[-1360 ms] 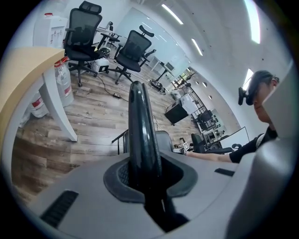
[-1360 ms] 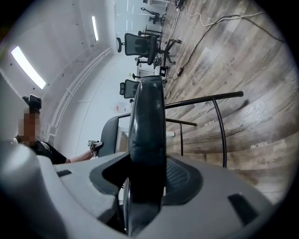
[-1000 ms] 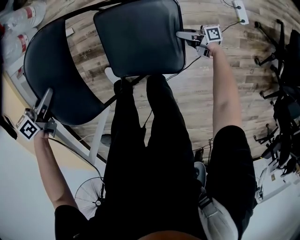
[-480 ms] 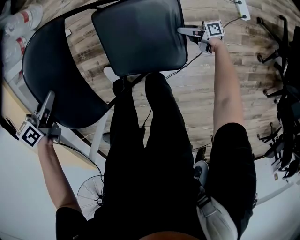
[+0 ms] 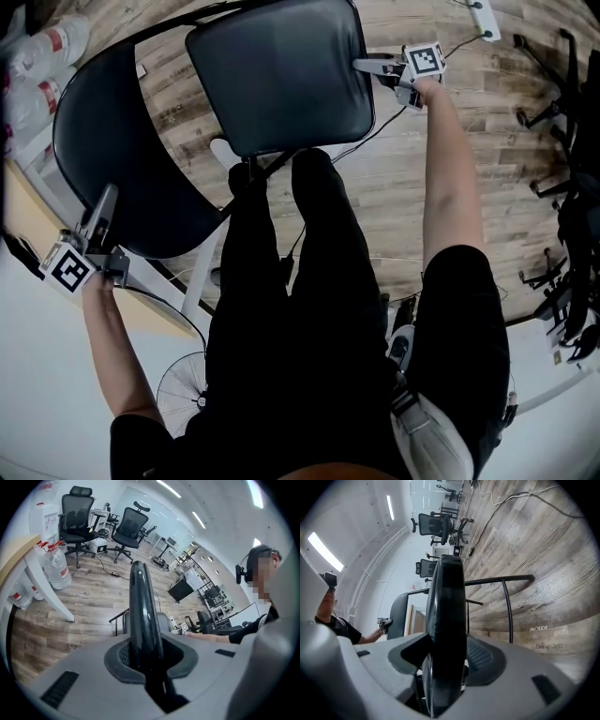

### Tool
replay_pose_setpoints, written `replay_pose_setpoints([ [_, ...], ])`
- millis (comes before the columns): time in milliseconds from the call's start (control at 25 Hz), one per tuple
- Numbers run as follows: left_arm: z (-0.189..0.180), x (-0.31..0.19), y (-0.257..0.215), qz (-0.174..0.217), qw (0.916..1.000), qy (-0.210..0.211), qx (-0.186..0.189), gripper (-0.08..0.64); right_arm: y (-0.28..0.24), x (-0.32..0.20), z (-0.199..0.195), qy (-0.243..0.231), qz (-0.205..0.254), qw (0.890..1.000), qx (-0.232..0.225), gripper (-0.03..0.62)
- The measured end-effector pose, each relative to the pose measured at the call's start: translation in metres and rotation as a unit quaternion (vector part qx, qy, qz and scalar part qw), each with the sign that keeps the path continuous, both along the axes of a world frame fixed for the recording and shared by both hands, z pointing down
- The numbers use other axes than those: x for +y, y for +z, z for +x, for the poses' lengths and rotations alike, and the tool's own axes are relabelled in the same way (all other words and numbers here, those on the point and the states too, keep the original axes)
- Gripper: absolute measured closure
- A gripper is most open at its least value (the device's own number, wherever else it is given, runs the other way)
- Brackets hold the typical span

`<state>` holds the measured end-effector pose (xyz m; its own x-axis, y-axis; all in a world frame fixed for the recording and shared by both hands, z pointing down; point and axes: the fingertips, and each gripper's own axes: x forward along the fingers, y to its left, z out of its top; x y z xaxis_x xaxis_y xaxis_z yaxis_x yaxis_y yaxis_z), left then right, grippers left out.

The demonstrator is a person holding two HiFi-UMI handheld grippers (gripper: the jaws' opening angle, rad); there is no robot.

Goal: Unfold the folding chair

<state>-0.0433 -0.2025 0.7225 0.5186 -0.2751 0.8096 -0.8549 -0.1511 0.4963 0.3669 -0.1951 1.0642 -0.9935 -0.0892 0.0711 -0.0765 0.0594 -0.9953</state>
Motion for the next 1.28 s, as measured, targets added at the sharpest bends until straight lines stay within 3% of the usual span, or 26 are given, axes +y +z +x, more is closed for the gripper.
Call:
replay_pose_setpoints([
  [160,0.002,0.0,0.0,-0.01,0.9999,0.003,-0.002,0.505,0.0,0.002,0.007,-0.002,-0.013,1.0,0.028,0.353],
  [320,-0.002,0.001,-0.001,-0.016,0.9999,0.003,0.0,0.505,0.013,0.006,0.032,-0.033,-0.028,0.987,0.152,0.289],
  [560,-0.005,0.0,0.002,-0.02,0.9996,0.017,-0.01,0.505,-0.016,0.006,0.064,-0.032,-0.005,0.972,0.234,0.285],
  [1040,-0.012,0.002,-0.014,-0.031,0.9994,-0.015,-0.006,0.494,-0.165,0.021,0.046,0.011,0.042,0.966,0.254,0.285],
  [1280,-0.019,0.002,-0.02,-0.019,0.9974,-0.056,-0.042,0.338,-0.239,0.035,0.031,0.035,0.079,0.958,0.273,0.285],
])
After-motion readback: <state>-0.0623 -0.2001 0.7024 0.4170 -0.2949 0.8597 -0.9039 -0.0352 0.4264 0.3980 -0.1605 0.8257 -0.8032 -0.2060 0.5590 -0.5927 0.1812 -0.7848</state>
